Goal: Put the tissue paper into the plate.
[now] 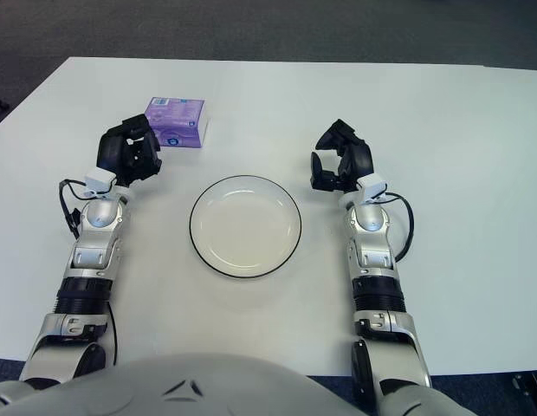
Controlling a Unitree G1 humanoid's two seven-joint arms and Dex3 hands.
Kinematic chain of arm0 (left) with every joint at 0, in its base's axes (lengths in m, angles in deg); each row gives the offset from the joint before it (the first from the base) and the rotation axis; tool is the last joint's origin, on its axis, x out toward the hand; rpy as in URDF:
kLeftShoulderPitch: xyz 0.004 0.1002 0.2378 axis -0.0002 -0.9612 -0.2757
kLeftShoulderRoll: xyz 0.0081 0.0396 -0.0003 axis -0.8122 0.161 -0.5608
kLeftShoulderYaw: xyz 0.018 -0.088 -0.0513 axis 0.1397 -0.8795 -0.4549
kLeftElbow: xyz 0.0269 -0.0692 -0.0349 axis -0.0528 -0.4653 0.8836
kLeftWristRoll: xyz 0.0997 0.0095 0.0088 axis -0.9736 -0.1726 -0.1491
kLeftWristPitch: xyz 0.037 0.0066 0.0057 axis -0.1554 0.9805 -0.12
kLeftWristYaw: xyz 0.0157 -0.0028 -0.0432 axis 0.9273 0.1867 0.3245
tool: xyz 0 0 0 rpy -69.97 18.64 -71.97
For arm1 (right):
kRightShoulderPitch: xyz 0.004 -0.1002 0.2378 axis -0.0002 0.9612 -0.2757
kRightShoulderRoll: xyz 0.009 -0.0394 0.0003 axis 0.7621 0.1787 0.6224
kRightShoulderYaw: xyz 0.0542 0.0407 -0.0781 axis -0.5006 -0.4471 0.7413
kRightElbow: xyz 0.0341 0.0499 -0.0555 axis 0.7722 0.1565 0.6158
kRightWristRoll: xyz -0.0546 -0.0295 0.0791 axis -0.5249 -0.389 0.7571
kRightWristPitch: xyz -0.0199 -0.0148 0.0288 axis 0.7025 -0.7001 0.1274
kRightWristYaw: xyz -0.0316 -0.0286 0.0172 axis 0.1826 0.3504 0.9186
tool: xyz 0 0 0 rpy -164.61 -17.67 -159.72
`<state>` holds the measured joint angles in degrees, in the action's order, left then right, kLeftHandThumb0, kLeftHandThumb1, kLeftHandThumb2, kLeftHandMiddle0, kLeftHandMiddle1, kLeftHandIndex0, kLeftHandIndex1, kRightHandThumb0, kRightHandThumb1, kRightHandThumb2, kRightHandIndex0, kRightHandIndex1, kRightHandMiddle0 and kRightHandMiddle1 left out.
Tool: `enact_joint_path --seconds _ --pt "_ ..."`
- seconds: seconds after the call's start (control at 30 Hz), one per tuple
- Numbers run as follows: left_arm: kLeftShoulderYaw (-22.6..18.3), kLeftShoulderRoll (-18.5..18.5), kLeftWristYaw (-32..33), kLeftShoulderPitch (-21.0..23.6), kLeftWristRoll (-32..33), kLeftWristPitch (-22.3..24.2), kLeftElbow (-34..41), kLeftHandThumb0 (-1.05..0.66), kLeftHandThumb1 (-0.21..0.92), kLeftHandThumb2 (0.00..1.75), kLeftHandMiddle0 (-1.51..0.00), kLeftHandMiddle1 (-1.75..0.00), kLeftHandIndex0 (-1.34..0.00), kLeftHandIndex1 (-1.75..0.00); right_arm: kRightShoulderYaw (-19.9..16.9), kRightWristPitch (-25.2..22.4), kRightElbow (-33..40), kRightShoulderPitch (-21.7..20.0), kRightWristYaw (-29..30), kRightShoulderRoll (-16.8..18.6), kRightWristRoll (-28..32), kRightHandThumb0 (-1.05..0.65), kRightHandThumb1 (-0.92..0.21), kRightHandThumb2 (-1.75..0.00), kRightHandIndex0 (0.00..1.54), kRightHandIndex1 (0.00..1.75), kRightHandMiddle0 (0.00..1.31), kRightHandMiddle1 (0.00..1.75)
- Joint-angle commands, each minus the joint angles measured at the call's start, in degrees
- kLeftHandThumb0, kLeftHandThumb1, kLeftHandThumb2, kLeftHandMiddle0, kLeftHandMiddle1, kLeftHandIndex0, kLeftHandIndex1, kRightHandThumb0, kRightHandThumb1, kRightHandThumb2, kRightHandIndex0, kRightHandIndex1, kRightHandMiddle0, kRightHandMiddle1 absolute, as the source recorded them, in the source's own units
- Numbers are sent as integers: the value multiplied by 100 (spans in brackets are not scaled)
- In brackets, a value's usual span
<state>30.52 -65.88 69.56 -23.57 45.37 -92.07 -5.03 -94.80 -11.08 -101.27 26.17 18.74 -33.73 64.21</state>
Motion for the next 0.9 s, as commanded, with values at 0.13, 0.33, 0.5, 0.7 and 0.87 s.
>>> enact_joint_path --seconds 0.13,0.33,0.5,0.7,0.87 --pt "278 -632 335 -264 -1562 -274 397 -44 62 103 -134 -175 -104 -175 59 106 -692 1009 73 346 -107 -48 -31 -132 132 175 62 175" --pt "361 -1054 559 54 -2363 -529 273 -46 63 103 -135 -175 -101 -175 50 94 -675 1007 86 363 -108 -48 -31 -132 132 175 62 175" --pt "481 -1284 763 308 -2918 -576 241 -48 43 121 -131 -175 -72 -175 49 110 -669 1020 81 370 -116 -48 -31 -133 132 175 62 175" --pt "599 -1523 841 498 -3535 -421 431 -47 35 127 -126 -175 -60 -175 55 161 -702 1017 84 363 -137 -48 -31 -133 133 175 62 175" --pt "686 -1804 815 703 -4001 -397 456 -44 46 113 -102 -175 -50 -175 56 174 -716 1021 73 360 -159 -48 -31 -133 133 175 62 175"
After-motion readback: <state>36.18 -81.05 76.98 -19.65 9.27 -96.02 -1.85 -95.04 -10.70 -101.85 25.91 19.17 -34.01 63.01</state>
